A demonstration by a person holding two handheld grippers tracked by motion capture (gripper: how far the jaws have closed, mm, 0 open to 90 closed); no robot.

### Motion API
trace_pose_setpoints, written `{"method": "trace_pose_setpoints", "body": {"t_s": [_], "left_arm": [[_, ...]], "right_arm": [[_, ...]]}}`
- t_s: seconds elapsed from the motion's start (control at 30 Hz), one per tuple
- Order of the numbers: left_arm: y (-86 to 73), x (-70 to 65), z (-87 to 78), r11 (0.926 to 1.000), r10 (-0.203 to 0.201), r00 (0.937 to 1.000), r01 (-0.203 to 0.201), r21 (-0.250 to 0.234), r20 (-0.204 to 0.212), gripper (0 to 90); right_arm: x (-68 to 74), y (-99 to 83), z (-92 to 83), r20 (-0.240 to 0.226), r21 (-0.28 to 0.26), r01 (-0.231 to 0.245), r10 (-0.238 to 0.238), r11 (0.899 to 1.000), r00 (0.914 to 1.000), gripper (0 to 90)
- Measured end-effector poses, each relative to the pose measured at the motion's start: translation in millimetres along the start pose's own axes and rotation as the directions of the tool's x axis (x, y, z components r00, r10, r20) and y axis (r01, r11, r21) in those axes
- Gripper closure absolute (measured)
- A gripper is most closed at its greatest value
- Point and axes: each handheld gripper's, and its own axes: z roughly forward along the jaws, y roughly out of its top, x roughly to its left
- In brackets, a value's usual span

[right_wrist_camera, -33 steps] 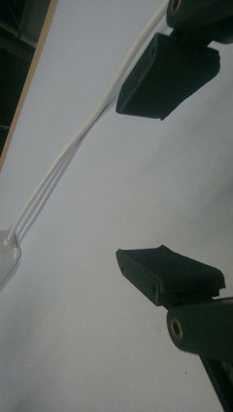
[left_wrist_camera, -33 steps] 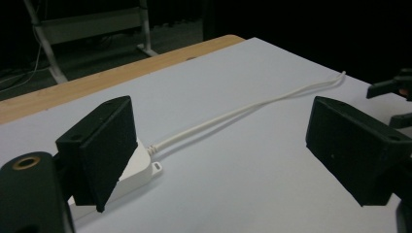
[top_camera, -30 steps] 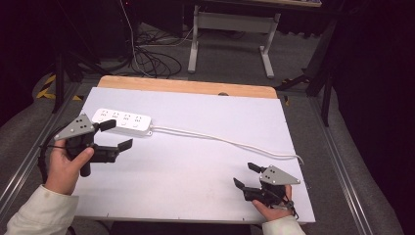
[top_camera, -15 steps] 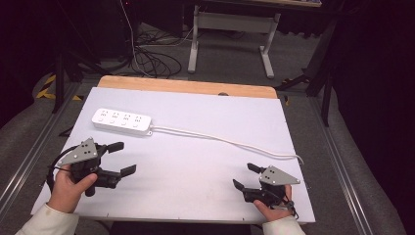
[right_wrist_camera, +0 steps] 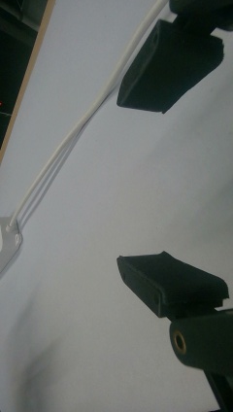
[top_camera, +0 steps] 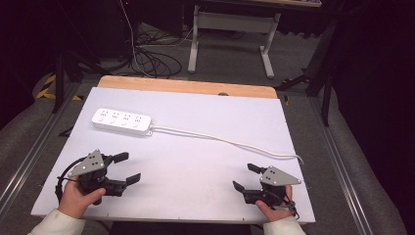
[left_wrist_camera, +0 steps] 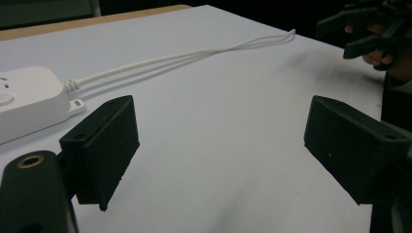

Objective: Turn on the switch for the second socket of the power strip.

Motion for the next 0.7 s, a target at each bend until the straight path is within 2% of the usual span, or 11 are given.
{"method": "trace_pose_setpoints", "body": {"t_s": [0.07,0.1,0.2,0.33,0.4,0.5,0.6,0.7], "left_arm": [[-3.8,-0.4,0.7,0.9987,0.044,0.9987,-0.043,0.027,-0.027,13.7],[-6.4,-0.4,1.6,0.9981,0.053,0.9979,-0.052,0.031,-0.037,13.7],[-14.3,-0.7,2.8,0.9985,0.044,0.9987,-0.043,0.034,-0.026,14.7],[-21.0,1.2,4.7,0.9997,-0.004,0.9999,0.004,0.023,-0.014,15.8],[-22.5,3.3,5.4,0.9993,-0.029,0.9996,0.029,0.024,-0.006,15.9],[-21.5,4.6,2.7,0.9992,-0.038,0.9992,0.038,0.013,-0.008,16.3],[-19.9,3.8,-0.5,0.9997,-0.022,0.9997,0.022,0.011,-0.008,16.4],[-18.0,3.3,-2.5,0.999,0.033,0.9986,-0.032,0.031,-0.041,15.5]], "right_arm": [[0.1,0.0,0.0,-0.002,0.001,0.001,-0.001,1.0,1.0,21.6],[0.1,0.0,0.0,-0.002,0.001,0.001,-0.001,1.0,1.0,21.6],[0.0,-0.1,0.0,-0.005,0.002,0.005,-0.005,1.0,1.0,21.2],[-0.1,-0.4,0.2,-0.006,0.004,0.007,-0.007,1.0,1.0,21.0],[-0.2,-0.3,0.3,-0.006,0.004,0.006,-0.006,1.0,1.0,20.9],[-0.3,-0.4,0.3,-0.006,0.005,0.006,-0.006,1.0,1.0,20.7],[-0.5,-0.4,0.7,-0.01,0.007,0.002,-0.002,1.0,0.9999,19.8],[-0.8,-0.4,1.7,-0.014,0.012,0.003,-0.003,1.0,0.9999,19.3]]}}
